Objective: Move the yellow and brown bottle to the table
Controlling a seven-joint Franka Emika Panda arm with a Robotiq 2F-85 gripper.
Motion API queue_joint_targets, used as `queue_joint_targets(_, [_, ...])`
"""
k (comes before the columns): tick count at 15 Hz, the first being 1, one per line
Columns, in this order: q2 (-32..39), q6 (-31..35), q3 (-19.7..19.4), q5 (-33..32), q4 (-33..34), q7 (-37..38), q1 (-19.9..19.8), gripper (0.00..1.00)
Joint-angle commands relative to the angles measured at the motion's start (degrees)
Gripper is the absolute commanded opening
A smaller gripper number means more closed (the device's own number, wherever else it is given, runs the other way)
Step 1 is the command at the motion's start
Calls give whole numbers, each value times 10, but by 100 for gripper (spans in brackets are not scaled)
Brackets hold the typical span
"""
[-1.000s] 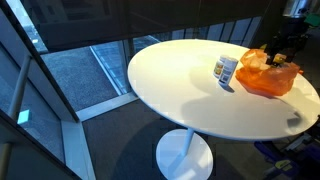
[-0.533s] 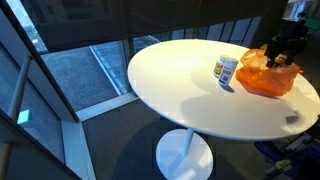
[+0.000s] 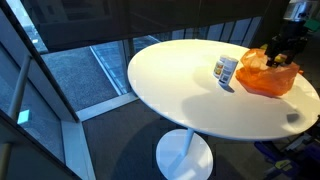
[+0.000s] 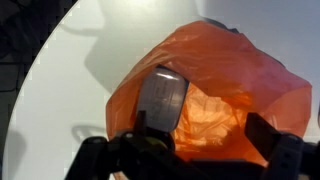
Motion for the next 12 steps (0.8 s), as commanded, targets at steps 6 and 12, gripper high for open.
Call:
queue_joint_targets(6, [8,14,-3,10,16,-13,-11,100])
queue_joint_targets(12, [25,30,-8,1,33,1,-8,100])
